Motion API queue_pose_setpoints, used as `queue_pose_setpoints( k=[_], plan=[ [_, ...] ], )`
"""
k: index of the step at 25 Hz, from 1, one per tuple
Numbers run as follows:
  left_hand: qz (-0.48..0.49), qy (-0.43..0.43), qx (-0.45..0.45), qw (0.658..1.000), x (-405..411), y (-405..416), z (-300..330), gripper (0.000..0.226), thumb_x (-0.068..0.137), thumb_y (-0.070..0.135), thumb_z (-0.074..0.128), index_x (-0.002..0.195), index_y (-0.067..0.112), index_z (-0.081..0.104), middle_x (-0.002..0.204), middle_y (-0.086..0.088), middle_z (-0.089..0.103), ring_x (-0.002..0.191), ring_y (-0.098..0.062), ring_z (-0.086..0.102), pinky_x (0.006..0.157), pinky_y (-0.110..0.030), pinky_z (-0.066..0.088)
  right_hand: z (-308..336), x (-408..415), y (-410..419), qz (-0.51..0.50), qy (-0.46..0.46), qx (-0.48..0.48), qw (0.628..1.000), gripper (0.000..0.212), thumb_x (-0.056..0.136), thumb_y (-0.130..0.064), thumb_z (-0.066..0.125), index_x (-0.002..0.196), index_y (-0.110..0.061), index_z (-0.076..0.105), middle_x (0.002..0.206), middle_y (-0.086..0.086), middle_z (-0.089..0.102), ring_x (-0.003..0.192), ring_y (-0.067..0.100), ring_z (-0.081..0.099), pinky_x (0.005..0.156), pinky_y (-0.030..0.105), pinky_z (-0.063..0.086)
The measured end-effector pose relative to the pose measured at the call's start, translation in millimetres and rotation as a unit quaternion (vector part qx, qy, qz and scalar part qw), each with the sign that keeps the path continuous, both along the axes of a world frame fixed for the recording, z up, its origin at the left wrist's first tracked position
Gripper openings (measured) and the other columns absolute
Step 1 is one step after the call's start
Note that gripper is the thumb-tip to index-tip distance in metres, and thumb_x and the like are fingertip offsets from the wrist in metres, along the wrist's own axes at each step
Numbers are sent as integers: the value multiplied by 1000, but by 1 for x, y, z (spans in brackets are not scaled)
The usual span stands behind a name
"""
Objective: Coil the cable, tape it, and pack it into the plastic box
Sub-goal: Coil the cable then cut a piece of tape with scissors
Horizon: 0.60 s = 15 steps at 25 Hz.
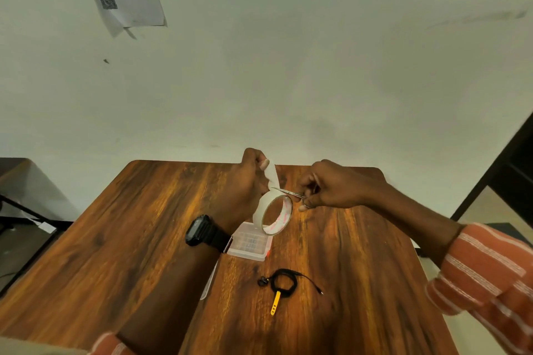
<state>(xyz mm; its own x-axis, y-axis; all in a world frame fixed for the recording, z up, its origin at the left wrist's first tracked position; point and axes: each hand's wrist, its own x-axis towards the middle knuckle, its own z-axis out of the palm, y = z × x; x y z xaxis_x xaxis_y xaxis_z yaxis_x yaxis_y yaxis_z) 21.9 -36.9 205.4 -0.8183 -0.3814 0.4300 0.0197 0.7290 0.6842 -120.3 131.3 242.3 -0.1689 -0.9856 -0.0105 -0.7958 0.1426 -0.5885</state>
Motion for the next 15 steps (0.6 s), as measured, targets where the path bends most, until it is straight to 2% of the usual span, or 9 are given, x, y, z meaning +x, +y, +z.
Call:
queue_pose_setpoints(
  k=[2,3,5,8,12,15],
  plan=[
    [2,14,16,1000,1,5,-8,18,89,45,36,98,29,40,87,-10,65,69,-25,64,53,-44,56,-3,6,5,-4,-43,4,999,8,79,-27,81,79,-20,77,71,5,72,66,27,65,61,33,49],
    [1,17,16,1000,1,9,-8,16,91,44,37,98,30,39,88,-6,64,68,-22,63,50,-40,56,-3,7,6,-5,-49,14,999,11,80,-29,81,78,-20,76,70,2,71,65,24,63,59,28,45],
    [14,23,-47,999,1,13,-9,5,99,35,40,99,31,38,77,2,60,60,-17,58,46,-27,50,0,8,6,-14,-38,37,999,17,79,-33,80,80,-16,77,67,-10,70,58,9,60,57,20,41],
    [69,58,-128,988,1,19,-9,11,104,26,37,99,35,33,62,7,49,46,-14,46,43,-26,39,7,11,3,-29,-22,49,998,19,78,-36,81,81,-17,79,64,-12,68,55,2,57,55,20,41],
    [98,74,-137,983,5,24,-8,20,105,23,39,100,39,29,62,11,46,44,-6,44,39,-22,40,18,17,2,-10,-25,49,998,24,76,-36,83,81,-14,78,60,-10,67,52,2,57,52,14,42],
    [112,99,-109,983,6,23,-9,22,103,17,43,102,36,32,68,12,47,52,-8,52,41,-24,44,24,16,4,14,-46,48,998,20,77,-25,84,86,-9,79,65,-5,72,56,4,64,59,17,48]
  ],
)
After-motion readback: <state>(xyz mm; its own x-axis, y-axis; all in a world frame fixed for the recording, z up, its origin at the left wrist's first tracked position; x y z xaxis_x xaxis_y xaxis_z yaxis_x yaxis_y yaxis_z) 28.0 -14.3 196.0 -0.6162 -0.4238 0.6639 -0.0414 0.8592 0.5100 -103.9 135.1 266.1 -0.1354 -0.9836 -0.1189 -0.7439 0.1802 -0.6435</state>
